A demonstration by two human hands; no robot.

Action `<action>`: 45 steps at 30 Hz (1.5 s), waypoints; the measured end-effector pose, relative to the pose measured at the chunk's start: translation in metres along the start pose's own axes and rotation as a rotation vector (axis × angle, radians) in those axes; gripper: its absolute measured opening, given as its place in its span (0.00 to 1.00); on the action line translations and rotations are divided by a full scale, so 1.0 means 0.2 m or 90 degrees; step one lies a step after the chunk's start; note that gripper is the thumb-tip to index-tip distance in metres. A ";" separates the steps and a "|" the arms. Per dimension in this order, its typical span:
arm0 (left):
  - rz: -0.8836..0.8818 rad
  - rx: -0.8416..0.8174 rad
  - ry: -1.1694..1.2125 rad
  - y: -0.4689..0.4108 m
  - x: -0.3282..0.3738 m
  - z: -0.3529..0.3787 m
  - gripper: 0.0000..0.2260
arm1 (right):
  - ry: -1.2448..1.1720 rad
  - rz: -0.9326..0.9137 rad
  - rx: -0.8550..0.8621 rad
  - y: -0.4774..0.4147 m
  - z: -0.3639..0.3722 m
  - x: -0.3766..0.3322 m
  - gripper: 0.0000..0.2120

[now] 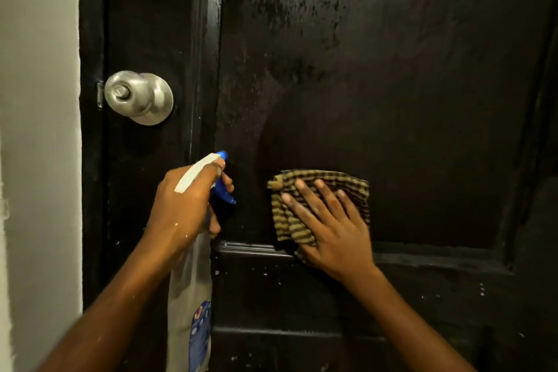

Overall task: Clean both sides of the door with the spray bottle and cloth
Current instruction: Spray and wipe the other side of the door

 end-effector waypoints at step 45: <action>0.042 0.054 0.006 0.03 0.02 -0.33 0.17 | -0.035 -0.195 -0.003 -0.36 -0.01 -0.29 0.29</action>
Point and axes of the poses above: each hand's wrist, its own y-axis away from the middle knuckle, its own z-axis out of the palm, x = y × z, the point moved 10 cm from there along -y, towards the middle knuckle, and after that the axes turned 7 degrees about -y, right-handed, at the moved point
